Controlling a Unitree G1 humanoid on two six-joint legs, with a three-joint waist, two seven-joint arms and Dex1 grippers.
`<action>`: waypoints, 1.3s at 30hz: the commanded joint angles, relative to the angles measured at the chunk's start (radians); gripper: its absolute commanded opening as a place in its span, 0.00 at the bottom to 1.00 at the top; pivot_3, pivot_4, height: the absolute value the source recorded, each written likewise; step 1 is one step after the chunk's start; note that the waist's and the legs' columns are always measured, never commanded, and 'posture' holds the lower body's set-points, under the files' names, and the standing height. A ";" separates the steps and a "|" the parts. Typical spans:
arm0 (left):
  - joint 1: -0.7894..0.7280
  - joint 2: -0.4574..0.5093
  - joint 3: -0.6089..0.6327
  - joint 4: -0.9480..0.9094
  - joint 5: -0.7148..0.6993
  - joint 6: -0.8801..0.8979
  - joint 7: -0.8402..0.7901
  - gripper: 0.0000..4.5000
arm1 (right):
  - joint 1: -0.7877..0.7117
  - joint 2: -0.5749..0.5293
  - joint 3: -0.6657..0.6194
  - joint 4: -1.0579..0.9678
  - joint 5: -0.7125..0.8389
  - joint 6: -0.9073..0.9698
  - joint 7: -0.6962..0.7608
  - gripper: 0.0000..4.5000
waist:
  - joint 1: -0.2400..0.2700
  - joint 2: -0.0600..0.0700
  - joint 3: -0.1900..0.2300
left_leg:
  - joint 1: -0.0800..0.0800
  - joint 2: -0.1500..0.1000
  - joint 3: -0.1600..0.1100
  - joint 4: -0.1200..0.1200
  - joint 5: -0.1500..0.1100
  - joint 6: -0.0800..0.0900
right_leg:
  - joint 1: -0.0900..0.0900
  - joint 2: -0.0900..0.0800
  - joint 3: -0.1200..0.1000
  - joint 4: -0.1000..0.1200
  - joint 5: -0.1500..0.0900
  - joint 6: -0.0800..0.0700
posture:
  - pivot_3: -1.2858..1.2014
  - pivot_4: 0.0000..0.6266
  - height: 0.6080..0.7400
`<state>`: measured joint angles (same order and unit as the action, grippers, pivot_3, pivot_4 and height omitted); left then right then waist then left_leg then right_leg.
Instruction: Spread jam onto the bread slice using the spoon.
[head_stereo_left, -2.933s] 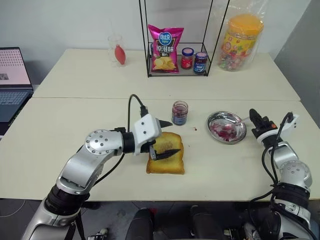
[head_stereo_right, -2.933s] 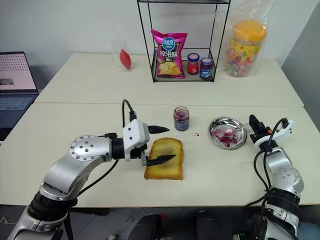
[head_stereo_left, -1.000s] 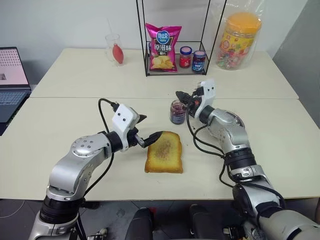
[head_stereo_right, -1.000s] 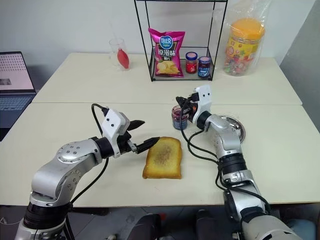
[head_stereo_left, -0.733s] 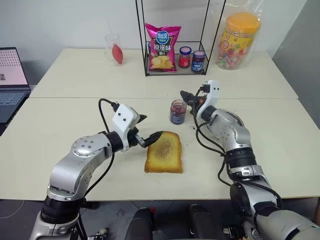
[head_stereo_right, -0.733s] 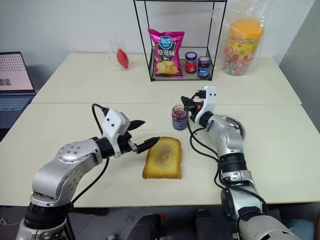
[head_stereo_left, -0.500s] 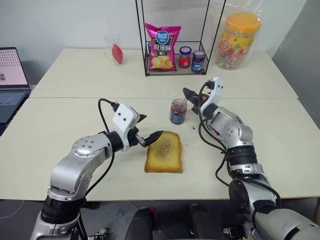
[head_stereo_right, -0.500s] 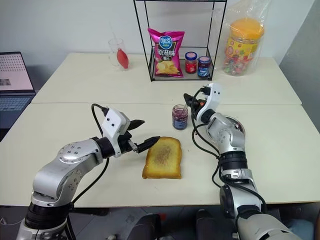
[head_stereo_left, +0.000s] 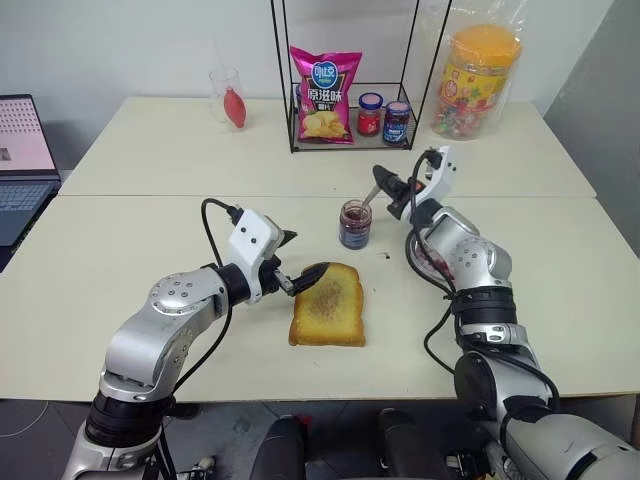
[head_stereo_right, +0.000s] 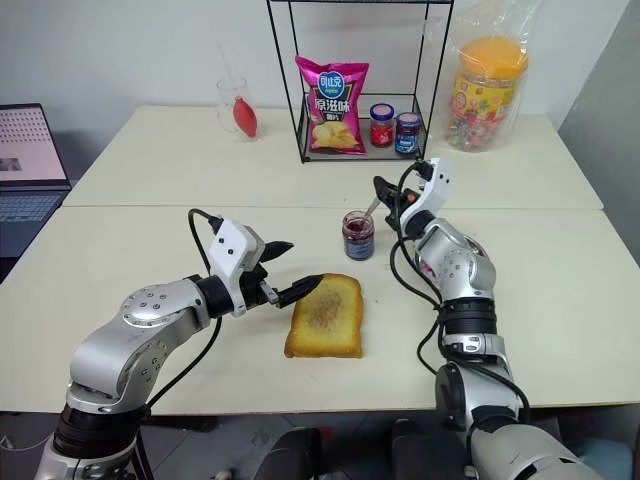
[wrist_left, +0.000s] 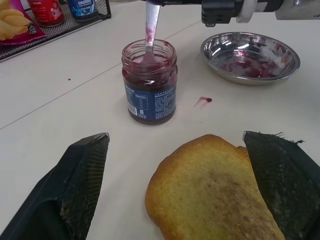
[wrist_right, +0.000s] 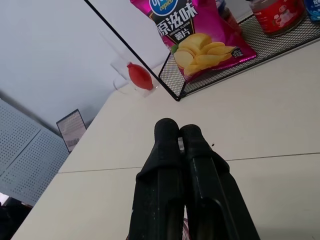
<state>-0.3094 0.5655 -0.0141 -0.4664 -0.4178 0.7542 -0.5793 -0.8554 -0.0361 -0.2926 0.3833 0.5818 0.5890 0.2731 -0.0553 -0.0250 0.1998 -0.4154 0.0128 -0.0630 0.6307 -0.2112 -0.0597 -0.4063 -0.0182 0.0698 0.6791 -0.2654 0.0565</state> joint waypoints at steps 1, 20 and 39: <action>-0.013 -0.001 0.009 -0.017 0.006 -0.026 0.004 1.00 | -0.024 -0.001 -0.011 -0.063 0.029 -0.008 -0.003 0.01 | 0.000 0.000 0.000 | 0.000 0.000 0.000 0.000 0.000 0.000 | 0.000 0.000 0.000 0.000 0.000 0.000 | 0.52 0.24 1.00; -0.016 -0.004 0.008 -0.007 0.019 -0.037 0.010 1.00 | -0.011 0.010 -0.070 -0.088 0.093 0.011 -0.054 0.01 | 0.000 0.000 0.000 | 0.000 0.000 0.000 0.000 0.000 0.000 | 0.000 0.000 0.000 0.000 0.000 0.000 | 0.52 0.24 1.00; -0.025 0.000 0.009 0.018 0.037 -0.061 0.003 1.00 | 0.005 0.009 -0.095 -0.118 0.154 0.023 -0.088 0.01 | 0.000 0.000 0.000 | 0.000 0.000 0.000 0.000 0.000 0.000 | 0.000 0.000 0.000 0.000 0.000 0.000 | 0.52 0.24 1.00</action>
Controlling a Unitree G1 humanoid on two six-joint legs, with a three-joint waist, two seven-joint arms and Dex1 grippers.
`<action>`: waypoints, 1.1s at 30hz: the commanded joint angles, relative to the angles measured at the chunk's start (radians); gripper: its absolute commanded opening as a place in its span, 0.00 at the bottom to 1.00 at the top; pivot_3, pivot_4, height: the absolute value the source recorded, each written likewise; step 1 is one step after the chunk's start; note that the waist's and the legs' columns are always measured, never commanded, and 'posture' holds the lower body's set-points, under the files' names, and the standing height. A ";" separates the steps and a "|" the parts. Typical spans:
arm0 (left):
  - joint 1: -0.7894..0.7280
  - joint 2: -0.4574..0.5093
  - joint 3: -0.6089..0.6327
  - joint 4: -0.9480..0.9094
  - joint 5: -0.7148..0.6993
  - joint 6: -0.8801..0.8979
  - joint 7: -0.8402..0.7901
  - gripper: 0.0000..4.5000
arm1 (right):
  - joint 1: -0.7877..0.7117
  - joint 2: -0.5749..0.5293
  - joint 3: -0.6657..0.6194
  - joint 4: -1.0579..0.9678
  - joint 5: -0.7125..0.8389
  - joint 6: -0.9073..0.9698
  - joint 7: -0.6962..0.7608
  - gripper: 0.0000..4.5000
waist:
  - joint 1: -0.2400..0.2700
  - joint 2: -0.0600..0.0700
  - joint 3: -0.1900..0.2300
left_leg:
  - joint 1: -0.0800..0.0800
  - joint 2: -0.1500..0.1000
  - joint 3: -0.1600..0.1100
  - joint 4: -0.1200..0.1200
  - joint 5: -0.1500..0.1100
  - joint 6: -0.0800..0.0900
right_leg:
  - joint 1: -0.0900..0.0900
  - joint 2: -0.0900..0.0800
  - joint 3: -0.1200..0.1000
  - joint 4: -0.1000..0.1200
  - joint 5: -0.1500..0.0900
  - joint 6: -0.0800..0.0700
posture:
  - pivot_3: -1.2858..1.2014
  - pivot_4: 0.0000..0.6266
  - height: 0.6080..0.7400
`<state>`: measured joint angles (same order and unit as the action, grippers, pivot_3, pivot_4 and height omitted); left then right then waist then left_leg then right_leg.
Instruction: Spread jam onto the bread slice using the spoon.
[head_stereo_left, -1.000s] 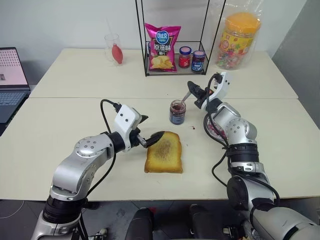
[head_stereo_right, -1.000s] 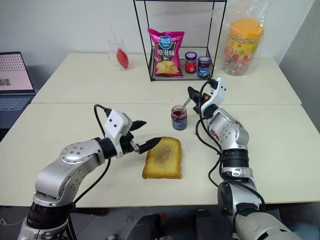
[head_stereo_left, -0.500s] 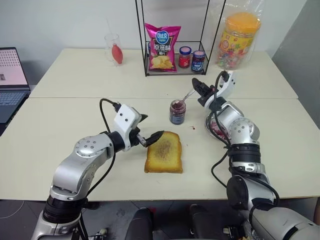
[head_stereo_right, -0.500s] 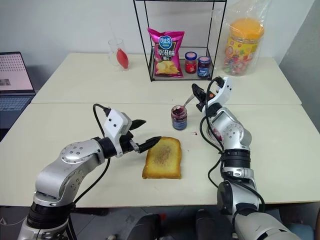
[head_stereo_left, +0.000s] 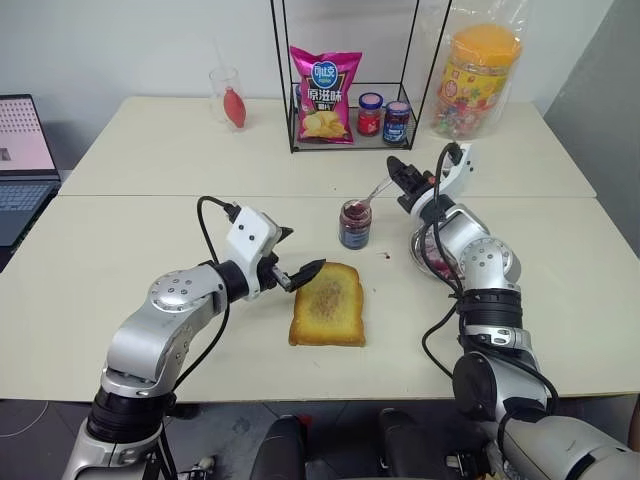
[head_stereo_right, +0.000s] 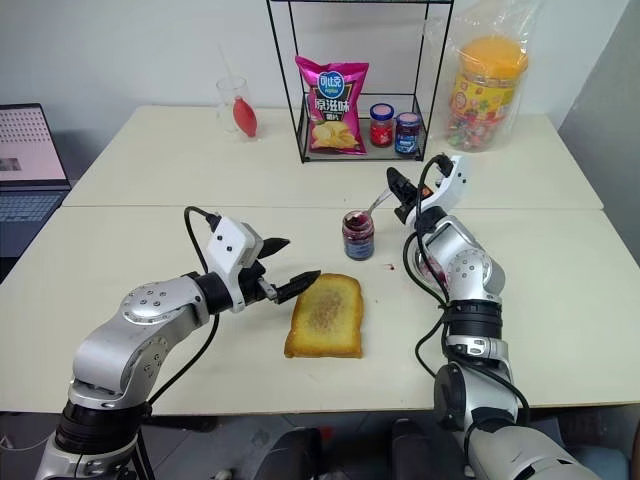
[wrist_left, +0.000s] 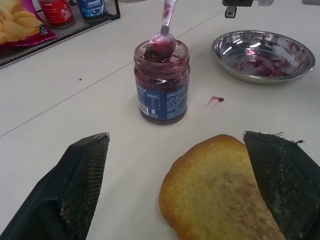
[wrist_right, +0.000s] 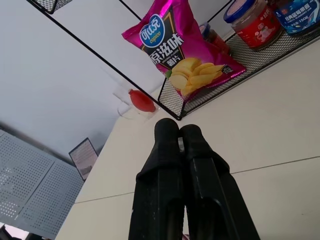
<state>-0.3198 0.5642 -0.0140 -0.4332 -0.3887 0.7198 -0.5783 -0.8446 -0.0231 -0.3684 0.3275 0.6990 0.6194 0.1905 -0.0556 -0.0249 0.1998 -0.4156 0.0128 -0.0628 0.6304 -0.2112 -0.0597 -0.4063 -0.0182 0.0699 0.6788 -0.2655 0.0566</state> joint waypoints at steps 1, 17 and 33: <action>-0.014 0.001 0.008 -0.015 0.009 -0.028 0.002 1.00 | -0.005 -0.005 -0.022 -0.064 0.040 -0.008 -0.007 0.01 | 0.000 0.000 0.000 | 0.000 0.000 0.000 0.000 0.000 0.000 | 0.000 0.000 0.000 0.000 0.000 0.000 | 0.52 0.24 1.00; -0.016 -0.015 0.017 0.003 0.017 -0.049 0.011 1.00 | 0.004 0.002 -0.080 -0.081 0.134 0.014 -0.057 0.01 | -0.001 0.000 0.000 | 0.000 0.000 0.000 0.000 0.000 0.000 | 0.000 0.000 0.000 0.000 0.000 0.000 | 0.52 0.24 1.00; 0.334 0.206 0.159 -0.074 -0.006 -0.233 -0.271 1.00 | 0.118 -0.044 0.146 -0.525 0.322 0.309 0.006 0.01 | -0.019 0.000 0.000 | 0.000 0.002 0.002 -0.003 0.000 0.000 | -0.002 0.001 0.001 -0.001 -0.002 -0.003 | 0.52 0.24 1.00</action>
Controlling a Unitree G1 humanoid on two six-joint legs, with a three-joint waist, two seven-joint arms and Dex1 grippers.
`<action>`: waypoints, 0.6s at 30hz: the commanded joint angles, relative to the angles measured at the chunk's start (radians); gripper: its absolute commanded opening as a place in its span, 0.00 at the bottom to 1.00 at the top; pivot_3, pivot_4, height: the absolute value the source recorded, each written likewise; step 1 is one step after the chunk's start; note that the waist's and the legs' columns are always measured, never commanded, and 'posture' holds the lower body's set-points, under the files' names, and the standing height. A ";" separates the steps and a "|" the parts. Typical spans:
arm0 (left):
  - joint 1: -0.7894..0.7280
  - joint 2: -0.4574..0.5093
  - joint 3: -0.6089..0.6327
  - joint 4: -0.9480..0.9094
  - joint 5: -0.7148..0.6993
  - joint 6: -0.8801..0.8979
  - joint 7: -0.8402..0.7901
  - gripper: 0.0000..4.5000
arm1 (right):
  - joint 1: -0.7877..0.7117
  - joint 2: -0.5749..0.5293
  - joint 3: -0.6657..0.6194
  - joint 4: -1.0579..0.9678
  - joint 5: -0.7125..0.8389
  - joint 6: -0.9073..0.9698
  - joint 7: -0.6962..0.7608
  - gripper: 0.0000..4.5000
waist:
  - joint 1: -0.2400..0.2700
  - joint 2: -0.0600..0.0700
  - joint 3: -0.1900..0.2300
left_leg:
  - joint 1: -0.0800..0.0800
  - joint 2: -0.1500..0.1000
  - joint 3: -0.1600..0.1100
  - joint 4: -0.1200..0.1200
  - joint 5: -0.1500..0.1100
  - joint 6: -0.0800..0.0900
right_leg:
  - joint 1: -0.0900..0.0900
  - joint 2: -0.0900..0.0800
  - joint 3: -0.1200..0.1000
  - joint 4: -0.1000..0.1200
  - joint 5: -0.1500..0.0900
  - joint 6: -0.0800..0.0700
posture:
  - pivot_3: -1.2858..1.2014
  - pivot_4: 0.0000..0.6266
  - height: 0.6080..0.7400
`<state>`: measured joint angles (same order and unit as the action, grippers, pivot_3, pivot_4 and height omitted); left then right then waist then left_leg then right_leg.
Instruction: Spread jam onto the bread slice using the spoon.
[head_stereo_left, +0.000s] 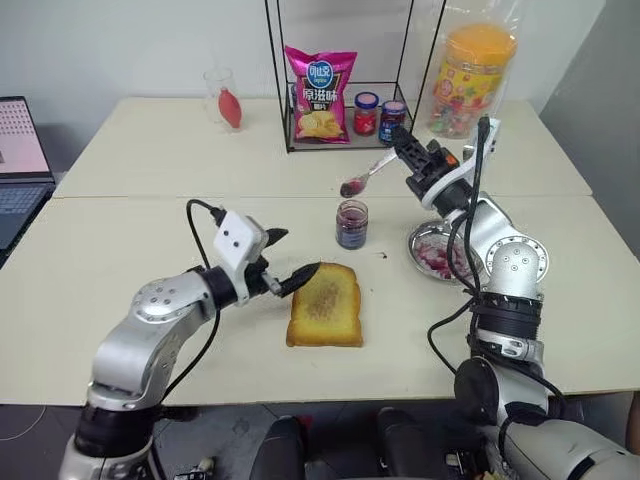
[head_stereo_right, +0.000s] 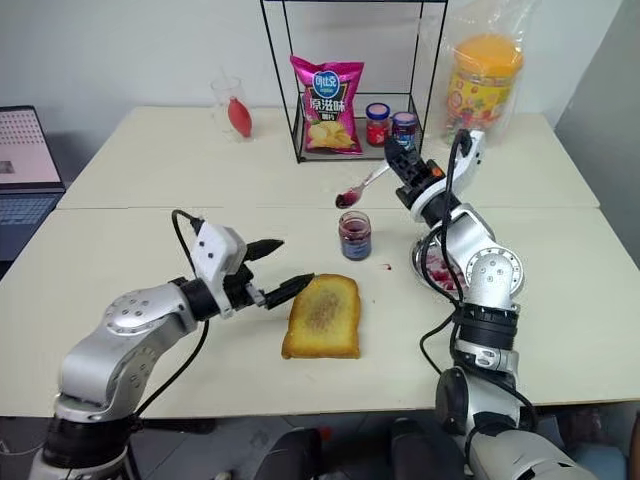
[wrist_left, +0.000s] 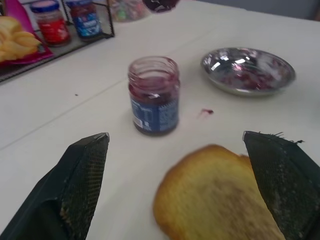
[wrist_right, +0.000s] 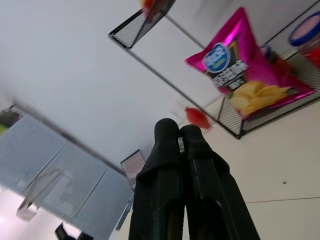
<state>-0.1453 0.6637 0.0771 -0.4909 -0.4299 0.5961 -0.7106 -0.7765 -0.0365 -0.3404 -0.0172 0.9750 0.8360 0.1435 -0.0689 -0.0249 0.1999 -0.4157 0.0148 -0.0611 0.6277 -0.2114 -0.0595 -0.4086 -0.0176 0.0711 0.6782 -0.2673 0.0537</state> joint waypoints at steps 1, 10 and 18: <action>0.207 0.133 0.071 -0.013 0.048 -0.148 -0.165 1.00 | 0.073 -0.043 0.156 -0.211 0.037 0.104 0.069 0.01 | -0.007 0.000 0.000 | 0.001 0.000 0.001 -0.001 0.000 0.000 | 0.000 0.000 0.000 0.001 -0.002 -0.003 | 0.52 0.24 1.00; 0.374 0.136 0.115 -0.011 0.084 -0.289 -0.189 1.00 | 0.201 -0.049 0.390 -0.272 -0.079 0.060 0.161 0.01 | 0.003 -0.001 -0.001 | 0.000 0.001 -0.002 0.000 0.000 0.000 | -0.001 0.000 -0.002 0.001 -0.006 -0.004 | 0.52 0.24 1.00; 0.374 0.112 0.085 -0.032 0.104 -0.320 -0.164 1.00 | 0.235 -0.107 0.557 -0.206 -0.343 -0.134 0.268 0.01 | 0.006 -0.002 -0.001 | 0.000 0.001 0.000 0.000 0.000 0.000 | 0.000 0.000 -0.002 0.001 -0.006 -0.003 | 0.52 0.24 1.00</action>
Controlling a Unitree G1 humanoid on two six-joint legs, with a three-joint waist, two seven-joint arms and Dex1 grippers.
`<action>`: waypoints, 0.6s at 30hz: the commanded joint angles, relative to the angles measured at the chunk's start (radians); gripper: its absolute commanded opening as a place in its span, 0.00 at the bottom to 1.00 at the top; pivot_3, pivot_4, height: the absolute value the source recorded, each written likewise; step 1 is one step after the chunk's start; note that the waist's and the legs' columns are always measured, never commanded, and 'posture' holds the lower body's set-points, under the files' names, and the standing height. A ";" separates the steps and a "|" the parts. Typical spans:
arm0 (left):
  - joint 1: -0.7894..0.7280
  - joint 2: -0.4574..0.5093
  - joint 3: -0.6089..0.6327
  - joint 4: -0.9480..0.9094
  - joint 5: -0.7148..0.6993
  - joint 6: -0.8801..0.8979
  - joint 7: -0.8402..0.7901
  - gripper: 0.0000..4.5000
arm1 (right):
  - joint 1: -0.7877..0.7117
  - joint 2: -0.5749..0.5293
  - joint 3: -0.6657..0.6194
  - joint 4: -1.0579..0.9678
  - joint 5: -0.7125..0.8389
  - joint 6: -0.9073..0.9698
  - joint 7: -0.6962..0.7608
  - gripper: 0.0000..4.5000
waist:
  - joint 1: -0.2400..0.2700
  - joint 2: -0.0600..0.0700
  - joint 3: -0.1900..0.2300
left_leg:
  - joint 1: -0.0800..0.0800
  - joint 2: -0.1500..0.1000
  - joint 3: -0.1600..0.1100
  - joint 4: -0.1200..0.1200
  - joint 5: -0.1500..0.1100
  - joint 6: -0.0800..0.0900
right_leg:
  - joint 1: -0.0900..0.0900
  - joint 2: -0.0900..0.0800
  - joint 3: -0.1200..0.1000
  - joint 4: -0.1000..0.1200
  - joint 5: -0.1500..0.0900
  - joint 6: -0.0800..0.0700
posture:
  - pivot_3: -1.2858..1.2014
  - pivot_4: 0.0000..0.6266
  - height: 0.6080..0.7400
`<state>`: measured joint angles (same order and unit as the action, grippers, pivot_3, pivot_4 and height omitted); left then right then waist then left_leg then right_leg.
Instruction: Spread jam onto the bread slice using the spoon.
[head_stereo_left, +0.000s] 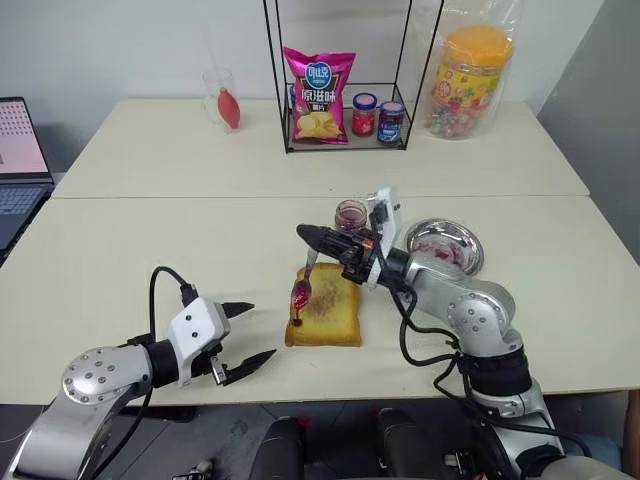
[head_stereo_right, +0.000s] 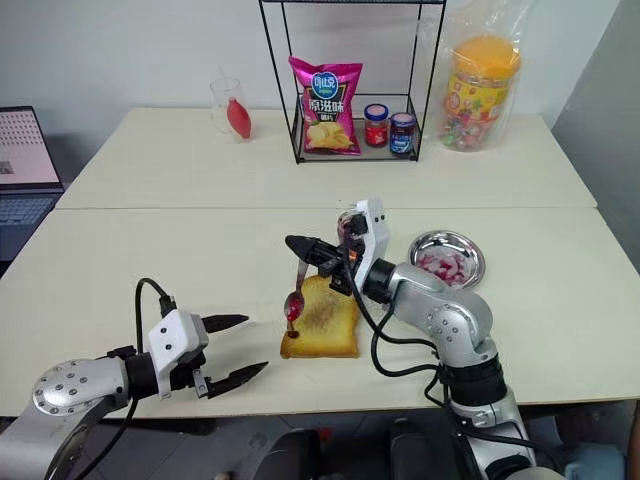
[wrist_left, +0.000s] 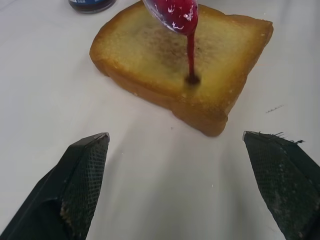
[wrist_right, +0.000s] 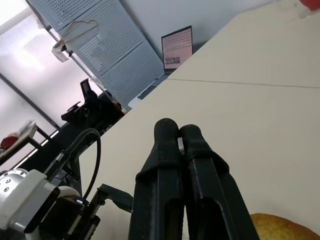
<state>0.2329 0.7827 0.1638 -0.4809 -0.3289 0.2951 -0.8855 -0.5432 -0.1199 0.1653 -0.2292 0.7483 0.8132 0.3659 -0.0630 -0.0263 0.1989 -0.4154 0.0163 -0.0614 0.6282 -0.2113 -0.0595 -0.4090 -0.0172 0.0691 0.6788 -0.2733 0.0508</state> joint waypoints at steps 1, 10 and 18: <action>-0.006 -0.009 -0.007 -0.045 0.006 -0.020 0.014 1.00 | -0.001 -0.033 0.065 0.010 -0.157 -0.147 0.051 0.01 | 0.001 0.000 0.000 | 0.000 0.000 0.000 0.000 0.000 0.000 | 0.000 0.000 0.000 0.000 0.000 0.000 | 0.52 0.24 1.00; -0.052 -0.020 -0.051 -0.024 0.023 -0.031 0.014 1.00 | 0.001 -0.077 0.085 -0.011 -0.323 -0.299 0.093 0.01 | 0.005 0.000 0.000 | 0.000 0.000 0.000 0.000 0.000 0.000 | -0.001 0.000 0.000 0.001 0.000 0.000 | 0.52 0.24 1.00; -0.049 -0.018 -0.035 0.006 0.021 -0.052 0.001 1.00 | 0.003 -0.043 -0.017 -0.103 -0.159 -0.131 0.088 0.01 | 0.005 0.000 0.000 | 0.000 0.000 -0.001 0.000 0.000 0.000 | 0.000 0.000 0.000 0.001 0.001 -0.002 | 0.52 0.24 1.00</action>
<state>0.1821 0.7610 0.1127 -0.4702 -0.3073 0.2708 -0.8800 -0.5318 -0.1800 0.1932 -0.2742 0.5048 0.6216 0.4531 -0.0581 -0.0267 0.1988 -0.4156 0.0164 -0.0619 0.6279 -0.2113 -0.0595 -0.4095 -0.0171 0.0688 0.6795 -0.2721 0.0489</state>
